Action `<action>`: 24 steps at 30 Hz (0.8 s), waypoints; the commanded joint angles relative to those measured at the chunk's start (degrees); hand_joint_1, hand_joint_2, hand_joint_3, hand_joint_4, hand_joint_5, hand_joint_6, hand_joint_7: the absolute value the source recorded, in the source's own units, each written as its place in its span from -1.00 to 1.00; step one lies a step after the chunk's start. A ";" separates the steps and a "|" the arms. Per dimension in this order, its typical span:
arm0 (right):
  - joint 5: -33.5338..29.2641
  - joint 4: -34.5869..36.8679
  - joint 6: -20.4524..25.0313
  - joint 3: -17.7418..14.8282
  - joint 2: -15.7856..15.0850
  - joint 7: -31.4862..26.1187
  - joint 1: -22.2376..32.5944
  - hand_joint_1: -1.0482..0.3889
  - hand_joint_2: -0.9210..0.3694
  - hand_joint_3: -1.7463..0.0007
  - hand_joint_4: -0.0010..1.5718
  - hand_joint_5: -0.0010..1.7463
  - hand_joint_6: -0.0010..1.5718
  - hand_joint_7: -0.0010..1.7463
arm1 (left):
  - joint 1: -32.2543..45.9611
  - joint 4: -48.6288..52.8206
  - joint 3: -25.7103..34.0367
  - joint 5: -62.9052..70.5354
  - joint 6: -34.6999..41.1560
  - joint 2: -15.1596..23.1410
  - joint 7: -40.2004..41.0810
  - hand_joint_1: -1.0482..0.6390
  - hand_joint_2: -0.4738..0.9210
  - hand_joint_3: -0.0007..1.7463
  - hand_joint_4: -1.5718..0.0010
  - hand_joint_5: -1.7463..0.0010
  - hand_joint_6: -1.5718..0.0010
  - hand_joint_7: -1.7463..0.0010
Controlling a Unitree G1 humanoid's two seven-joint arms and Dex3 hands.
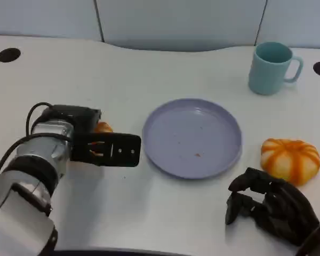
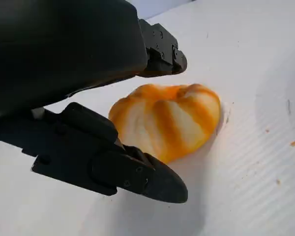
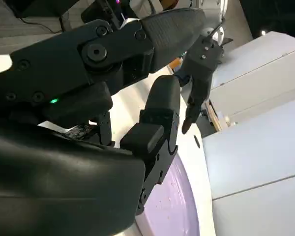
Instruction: Grasp the bread from the table and place it into the plate.
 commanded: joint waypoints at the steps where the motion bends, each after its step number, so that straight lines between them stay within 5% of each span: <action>1: -0.50 0.08 2.69 0.41 -0.21 -0.42 3.31 -0.23 -1.00 0.95 -0.25 0.71 -0.10 0.06 | -0.83 1.30 0.39 -1.05 0.97 -0.11 -1.16 -0.71 0.92 -1.00 0.89 0.94 0.76 0.96; 8: 0.55 -4.47 6.76 0.99 -0.46 0.47 4.99 -0.22 -1.00 0.95 -0.27 0.71 -0.12 0.08 | 0.10 2.36 0.83 -2.69 2.87 -1.22 -4.52 -0.71 0.90 -1.00 0.94 0.95 0.77 0.98; 15: 0.91 -4.37 5.87 0.65 -0.57 1.33 5.78 -0.21 -1.00 0.95 -0.22 0.64 -0.16 0.10 | 1.68 2.64 0.87 -3.38 2.28 -1.77 -3.87 -0.69 0.85 -1.00 0.89 0.93 0.74 0.98; 19: 1.31 -4.45 6.02 0.55 -0.65 1.85 5.84 -0.22 -1.00 0.97 -0.19 0.62 -0.14 0.09 | 2.95 2.39 1.21 -3.66 -0.46 -1.49 -0.91 -0.55 0.79 -1.00 0.66 0.81 0.59 0.92; 20: 1.41 -4.59 6.29 0.55 -0.63 1.82 5.85 -0.21 -1.00 0.97 -0.19 0.62 -0.13 0.09 | 2.97 2.54 1.11 -3.53 -0.44 -1.58 -0.70 -0.49 0.80 -1.00 0.42 0.67 0.34 0.85; 24: 1.39 -3.64 4.77 0.31 -0.50 2.03 5.61 -0.20 -1.00 0.96 -0.20 0.63 -0.14 0.09 | 3.23 2.73 1.16 -3.45 -0.56 -1.60 0.81 -0.32 0.81 -1.00 0.15 -0.04 -0.22 0.60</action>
